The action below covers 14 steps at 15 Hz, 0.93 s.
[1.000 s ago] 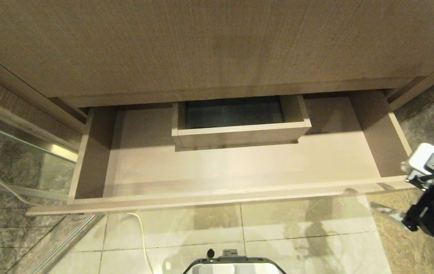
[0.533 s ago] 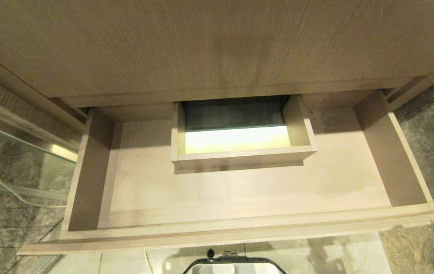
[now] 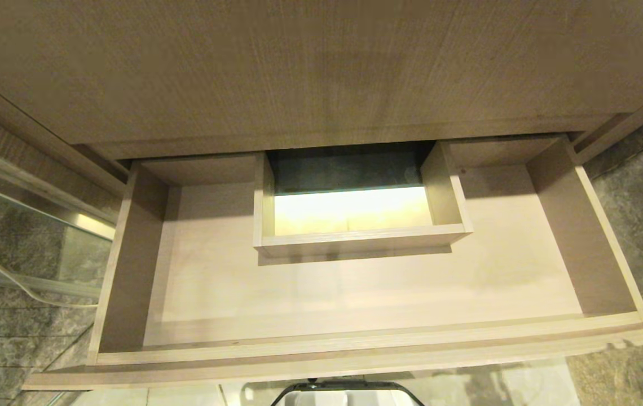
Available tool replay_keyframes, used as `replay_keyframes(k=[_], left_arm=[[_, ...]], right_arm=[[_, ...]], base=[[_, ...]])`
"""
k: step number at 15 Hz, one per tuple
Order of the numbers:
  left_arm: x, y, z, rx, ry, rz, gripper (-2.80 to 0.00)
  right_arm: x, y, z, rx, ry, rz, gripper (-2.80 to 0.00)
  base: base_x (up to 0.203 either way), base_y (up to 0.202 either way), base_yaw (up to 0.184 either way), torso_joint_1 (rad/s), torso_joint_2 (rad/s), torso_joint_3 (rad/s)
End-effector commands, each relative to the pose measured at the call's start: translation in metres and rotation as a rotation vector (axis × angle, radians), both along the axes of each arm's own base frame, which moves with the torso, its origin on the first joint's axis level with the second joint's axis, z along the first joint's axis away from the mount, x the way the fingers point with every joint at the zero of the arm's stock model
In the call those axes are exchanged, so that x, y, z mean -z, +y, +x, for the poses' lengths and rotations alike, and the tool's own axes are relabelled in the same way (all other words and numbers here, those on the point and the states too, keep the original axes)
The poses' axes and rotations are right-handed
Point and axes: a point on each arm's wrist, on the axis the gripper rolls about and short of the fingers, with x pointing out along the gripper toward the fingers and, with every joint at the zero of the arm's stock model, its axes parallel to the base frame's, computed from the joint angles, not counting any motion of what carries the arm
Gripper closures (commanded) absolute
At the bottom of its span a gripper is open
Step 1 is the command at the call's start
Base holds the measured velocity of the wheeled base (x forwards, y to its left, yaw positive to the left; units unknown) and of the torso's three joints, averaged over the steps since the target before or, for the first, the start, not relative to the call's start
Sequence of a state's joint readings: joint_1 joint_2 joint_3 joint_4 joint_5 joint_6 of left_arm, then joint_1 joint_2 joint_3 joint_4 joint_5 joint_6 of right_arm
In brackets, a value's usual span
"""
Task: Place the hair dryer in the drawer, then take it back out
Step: Pull open the drawer
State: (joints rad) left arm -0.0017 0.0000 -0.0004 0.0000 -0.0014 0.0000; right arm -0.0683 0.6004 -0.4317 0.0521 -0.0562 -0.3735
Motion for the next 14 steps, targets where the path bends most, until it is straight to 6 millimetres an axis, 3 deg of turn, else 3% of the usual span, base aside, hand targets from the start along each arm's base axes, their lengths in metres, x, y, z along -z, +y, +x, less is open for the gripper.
replay_keyframes(k=[1,7,11,14], left_arm=[[0.001,0.000,0.000,0.000,0.002,0.000,0.00],[0.001,0.000,0.000,0.000,0.002,0.000,0.00],[0.001,0.000,0.000,0.001,0.002,0.000,0.00],[0.001,0.000,0.000,0.000,0.002,0.000,0.00]], right_arm=[[0.020,0.001,-0.014,0.005,-0.037,0.032,0.00],[0.090,0.000,-0.042,0.022,-0.199,0.239,0.00],[0.105,0.000,-0.059,-0.100,-0.341,0.298,0.00],[0.102,0.000,-0.060,-0.121,-0.453,0.232,0.00]], base=[[0.000,0.000,0.000,0.000,0.00,0.000],[0.000,0.000,0.000,0.000,0.00,0.000],[0.000,0.000,0.000,0.000,0.00,0.000],[0.000,0.000,0.000,0.000,0.00,0.000]])
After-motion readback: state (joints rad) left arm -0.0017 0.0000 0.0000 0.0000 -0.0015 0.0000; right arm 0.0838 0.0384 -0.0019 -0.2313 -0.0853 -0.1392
